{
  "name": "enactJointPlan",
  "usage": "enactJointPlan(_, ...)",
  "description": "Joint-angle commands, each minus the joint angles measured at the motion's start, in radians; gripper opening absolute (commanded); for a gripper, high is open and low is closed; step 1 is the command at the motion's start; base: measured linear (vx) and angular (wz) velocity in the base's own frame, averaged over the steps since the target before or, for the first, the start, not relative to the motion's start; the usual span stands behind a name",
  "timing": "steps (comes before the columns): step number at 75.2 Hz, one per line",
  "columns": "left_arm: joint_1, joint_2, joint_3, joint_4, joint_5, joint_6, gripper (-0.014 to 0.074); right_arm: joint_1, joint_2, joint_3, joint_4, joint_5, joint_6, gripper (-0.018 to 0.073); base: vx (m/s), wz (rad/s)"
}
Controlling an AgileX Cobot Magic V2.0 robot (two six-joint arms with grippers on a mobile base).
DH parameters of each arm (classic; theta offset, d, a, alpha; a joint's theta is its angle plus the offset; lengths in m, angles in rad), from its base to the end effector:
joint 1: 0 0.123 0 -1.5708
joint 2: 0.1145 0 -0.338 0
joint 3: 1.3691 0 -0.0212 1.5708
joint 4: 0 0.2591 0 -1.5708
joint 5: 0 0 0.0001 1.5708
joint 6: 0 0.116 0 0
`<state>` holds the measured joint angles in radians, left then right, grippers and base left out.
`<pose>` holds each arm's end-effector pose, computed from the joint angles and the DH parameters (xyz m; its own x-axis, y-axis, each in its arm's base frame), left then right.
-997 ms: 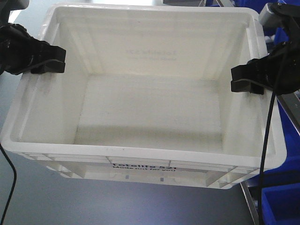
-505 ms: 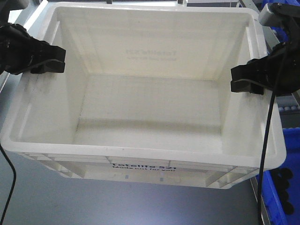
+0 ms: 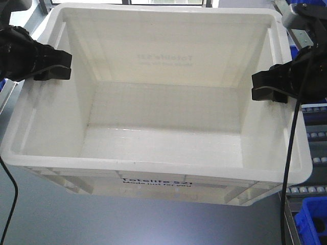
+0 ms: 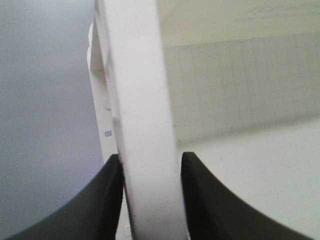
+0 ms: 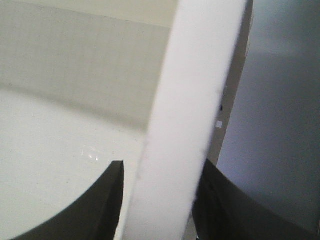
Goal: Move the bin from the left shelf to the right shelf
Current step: 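Keep the tote gripped by both rims while the base turns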
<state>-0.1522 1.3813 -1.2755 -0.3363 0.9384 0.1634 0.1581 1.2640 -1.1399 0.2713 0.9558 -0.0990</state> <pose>0.2928 -0.0762 0.3868 -0.8035 0.0839 -0.5893 0.2714 0.9328 -0.2372 0.2513 0.0658 0.3727 -0.8324 -0.0733 -0.5492 -0.2253 0.9504 0.2146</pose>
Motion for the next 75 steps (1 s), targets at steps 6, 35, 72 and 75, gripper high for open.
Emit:
enactJointPlan(6,-0.009,-0.059,-0.040,-0.077,-0.052,0.044,0.0003,-0.004,-0.030,-0.037,0.001,-0.090,-0.018,-0.0005,0.47,0.03)
enactJointPlan(35,-0.009,-0.059,-0.040,-0.077,-0.052,0.044,0.0003,-0.004,-0.030,-0.037,0.001,-0.090,-0.018,-0.0005,0.47,0.04)
enactJointPlan(72,-0.009,-0.059,-0.040,-0.077,-0.052,0.044,0.0003,-0.004,-0.030,-0.037,0.001,-0.090,-0.018,-0.0005,0.44,0.05)
enactJointPlan(75,-0.009,-0.059,-0.040,-0.077,-0.053,0.044,0.0003,-0.004,-0.030,-0.037,0.001,-0.090,-0.018,-0.0005,0.42,0.12)
